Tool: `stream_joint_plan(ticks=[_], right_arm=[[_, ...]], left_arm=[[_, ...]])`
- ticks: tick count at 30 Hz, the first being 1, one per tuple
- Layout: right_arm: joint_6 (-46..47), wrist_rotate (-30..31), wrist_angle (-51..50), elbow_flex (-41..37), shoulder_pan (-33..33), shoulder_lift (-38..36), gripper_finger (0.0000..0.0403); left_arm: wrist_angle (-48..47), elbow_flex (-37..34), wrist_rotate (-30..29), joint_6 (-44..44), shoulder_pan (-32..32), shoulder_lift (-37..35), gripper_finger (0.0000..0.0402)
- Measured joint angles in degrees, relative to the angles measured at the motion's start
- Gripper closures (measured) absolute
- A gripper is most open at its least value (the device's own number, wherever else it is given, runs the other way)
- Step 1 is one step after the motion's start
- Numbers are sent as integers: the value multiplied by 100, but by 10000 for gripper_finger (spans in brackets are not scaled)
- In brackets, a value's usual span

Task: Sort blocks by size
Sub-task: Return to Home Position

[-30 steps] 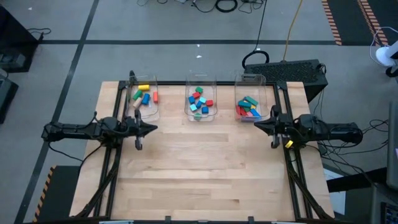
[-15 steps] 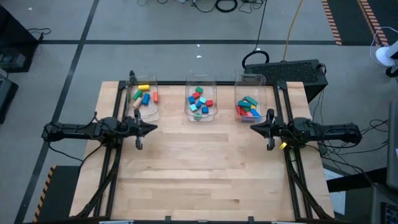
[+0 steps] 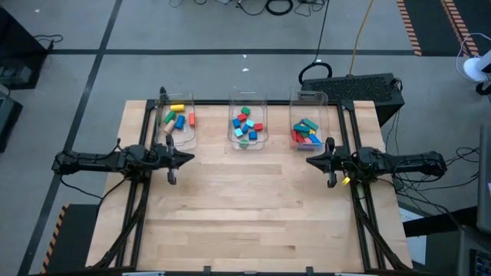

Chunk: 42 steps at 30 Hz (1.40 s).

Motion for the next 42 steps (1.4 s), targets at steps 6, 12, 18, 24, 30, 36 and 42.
stream_joint_plan(ticks=[6,12,18,24,30,36,42], right_arm=[[90,0,-11,2,0,124,403],[51,13,-15,2,-1,231,403],[-215,4,-15,2,0,196,403],[-531,-112,-45,7,0,-164,403],[-538,-140,-745,236,-1,-350,403],[-484,-143,-830,262,0,-354,403],[-519,-145,-826,264,-1,-356,403]], left_arm=[[93,-88,-2,17,0,-95,389],[4,-90,-9,83,0,-97,389],[42,-90,-18,-29,0,-106,389],[-51,-92,-16,-27,0,-565,389],[-104,-88,120,86,-11,-684,389],[-132,-86,152,88,-11,-686,389],[-148,-85,179,86,-11,-689,389]])
